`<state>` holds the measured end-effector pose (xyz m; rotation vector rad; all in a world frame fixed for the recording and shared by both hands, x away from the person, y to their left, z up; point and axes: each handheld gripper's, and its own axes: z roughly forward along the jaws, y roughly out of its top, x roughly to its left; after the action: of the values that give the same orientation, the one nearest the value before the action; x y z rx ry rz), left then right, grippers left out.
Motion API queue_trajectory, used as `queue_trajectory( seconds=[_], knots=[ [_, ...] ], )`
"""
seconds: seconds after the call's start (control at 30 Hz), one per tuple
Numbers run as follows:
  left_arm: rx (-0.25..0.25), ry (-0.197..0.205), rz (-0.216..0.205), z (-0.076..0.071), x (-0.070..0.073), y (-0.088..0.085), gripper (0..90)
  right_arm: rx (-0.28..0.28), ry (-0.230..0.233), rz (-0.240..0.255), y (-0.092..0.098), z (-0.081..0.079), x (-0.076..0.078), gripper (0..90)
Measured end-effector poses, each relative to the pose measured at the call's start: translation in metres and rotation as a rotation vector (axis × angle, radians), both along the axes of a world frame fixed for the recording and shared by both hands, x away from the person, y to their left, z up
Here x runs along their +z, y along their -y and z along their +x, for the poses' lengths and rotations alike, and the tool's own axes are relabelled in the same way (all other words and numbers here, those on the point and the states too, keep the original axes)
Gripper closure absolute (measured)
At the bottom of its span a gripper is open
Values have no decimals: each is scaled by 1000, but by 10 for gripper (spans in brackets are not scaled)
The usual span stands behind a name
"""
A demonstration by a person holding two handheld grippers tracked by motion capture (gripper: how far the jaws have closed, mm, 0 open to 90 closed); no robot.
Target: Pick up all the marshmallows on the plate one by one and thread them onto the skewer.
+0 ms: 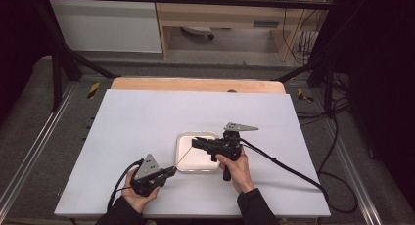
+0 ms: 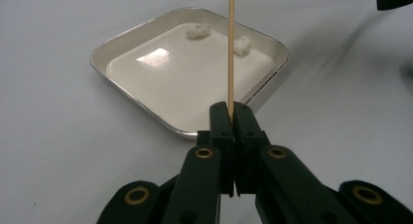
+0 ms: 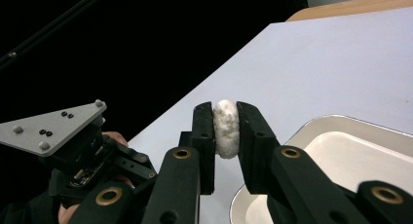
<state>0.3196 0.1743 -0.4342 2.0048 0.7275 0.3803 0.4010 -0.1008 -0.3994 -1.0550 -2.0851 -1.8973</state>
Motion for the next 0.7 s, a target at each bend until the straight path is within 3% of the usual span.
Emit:
queue_trajectory(
  seconds=[0.7],
  knots=[
    [-7, 3, 16, -1, -2, 2, 888, 13, 5, -10, -2, -3, -3, 799]
  ],
)
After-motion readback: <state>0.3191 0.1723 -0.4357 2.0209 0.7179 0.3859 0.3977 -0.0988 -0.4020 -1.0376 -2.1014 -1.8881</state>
